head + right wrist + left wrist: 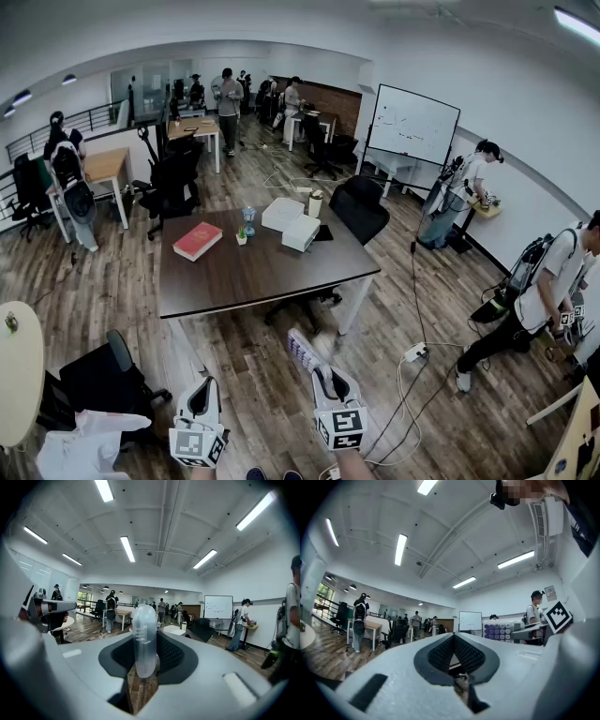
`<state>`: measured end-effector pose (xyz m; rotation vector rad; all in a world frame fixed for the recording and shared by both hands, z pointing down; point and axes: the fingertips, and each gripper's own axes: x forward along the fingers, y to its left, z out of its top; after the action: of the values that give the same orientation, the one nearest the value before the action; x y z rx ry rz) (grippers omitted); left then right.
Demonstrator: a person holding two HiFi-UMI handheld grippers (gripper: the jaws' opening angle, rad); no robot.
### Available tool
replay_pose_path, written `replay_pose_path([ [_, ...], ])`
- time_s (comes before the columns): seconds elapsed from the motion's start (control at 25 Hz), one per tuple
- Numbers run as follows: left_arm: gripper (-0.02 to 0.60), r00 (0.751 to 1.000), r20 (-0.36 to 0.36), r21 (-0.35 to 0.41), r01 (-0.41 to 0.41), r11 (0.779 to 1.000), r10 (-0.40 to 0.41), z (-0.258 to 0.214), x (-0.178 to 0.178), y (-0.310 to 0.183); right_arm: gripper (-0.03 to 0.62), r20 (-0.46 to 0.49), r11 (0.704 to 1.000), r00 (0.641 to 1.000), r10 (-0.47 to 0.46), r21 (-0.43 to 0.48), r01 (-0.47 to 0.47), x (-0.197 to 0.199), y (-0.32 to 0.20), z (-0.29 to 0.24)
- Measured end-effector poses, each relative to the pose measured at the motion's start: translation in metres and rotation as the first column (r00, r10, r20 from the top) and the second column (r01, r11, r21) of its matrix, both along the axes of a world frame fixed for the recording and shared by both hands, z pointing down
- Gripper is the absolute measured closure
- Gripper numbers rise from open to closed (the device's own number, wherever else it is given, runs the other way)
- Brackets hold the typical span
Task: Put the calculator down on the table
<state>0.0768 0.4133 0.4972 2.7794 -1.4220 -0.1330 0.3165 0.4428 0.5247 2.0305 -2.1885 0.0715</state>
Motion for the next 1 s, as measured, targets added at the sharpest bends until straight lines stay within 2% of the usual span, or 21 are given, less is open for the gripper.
replay_pose_path([
  [0.52,0.586,1.000,-0.011,-0.017,-0.017,1.000,0.017,0.003,-0.003,0.000,0.479,0.016,1.000,1.000,-0.006,-0.002,0.006,-0.005,-0.001,0.001],
  [0.76,0.586,0.999,0.011,-0.013,-0.031,0.999,0.032,0.001,-0.002,0.000,0.479,0.023,1.000,1.000,-0.009,0.007,0.009,-0.005,-0.002,0.000],
  [1.0,0.586,1.000,0.006,-0.006,-0.010,1.000,0.010,-0.003,-0.020,-0.011,0.479,0.020,1.000,1.000,-0.014,0.006,0.014,-0.017,-0.010,-0.003],
])
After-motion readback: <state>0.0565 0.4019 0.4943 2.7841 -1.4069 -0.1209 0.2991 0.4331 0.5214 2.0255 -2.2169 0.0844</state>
